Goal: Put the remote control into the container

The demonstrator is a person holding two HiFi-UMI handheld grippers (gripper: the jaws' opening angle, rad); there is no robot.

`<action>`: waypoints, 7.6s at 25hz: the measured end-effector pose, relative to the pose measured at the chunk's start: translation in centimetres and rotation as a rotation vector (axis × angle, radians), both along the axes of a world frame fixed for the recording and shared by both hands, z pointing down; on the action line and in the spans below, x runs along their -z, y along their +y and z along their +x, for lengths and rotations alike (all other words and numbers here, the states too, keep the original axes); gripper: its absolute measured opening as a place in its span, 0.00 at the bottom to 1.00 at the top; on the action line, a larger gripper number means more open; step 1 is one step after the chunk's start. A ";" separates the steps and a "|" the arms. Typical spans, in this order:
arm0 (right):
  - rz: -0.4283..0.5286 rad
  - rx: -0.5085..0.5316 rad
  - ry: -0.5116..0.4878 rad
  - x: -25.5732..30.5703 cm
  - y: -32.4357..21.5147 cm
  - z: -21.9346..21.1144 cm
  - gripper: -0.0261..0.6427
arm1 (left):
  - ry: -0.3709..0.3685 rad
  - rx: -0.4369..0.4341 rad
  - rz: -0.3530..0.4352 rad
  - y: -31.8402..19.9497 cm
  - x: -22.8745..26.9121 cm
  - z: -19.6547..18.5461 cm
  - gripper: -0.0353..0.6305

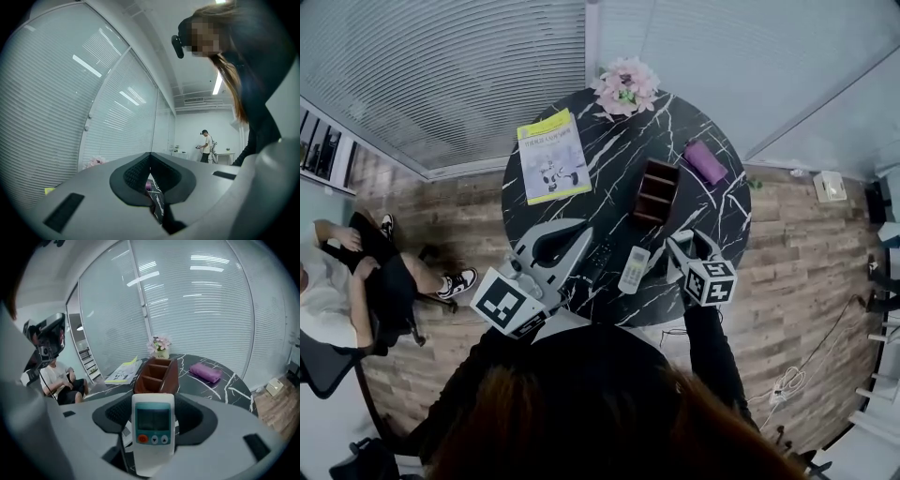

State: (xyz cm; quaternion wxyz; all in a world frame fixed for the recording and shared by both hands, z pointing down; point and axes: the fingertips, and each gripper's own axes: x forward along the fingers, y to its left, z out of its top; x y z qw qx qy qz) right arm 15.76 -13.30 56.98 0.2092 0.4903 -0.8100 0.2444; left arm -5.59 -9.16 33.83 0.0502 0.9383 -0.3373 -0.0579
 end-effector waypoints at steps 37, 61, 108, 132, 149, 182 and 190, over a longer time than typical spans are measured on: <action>0.574 -0.287 -0.233 14.4 -19.1 -2.1 0.44 | -0.029 0.118 -0.005 -0.5 -0.2 -2.7 0.07; 0.282 -0.319 -0.071 3.5 -17.8 -2.7 0.44 | -0.059 0.160 -0.036 0.0 -0.4 -3.7 0.07; 0.679 -0.092 -0.243 23.0 -1.6 -2.6 0.08 | -0.061 0.133 0.077 -0.9 1.3 -4.3 0.07; 0.603 -0.088 -0.239 22.7 5.3 -3.7 0.09 | -0.055 0.077 0.068 0.3 -0.6 -1.3 0.07; 0.559 -0.075 -0.204 20.9 5.9 -4.1 0.09 | -0.067 0.056 0.051 -0.4 -1.6 -0.7 0.07; 0.497 -0.129 -0.242 18.4 7.1 -0.3 0.09 | -0.320 -0.043 -0.215 -1.6 -13.5 6.8 0.07; 0.479 -0.110 -0.247 17.2 7.1 0.6 0.09 | -0.481 -0.041 -0.341 -2.2 -19.8 7.8 0.14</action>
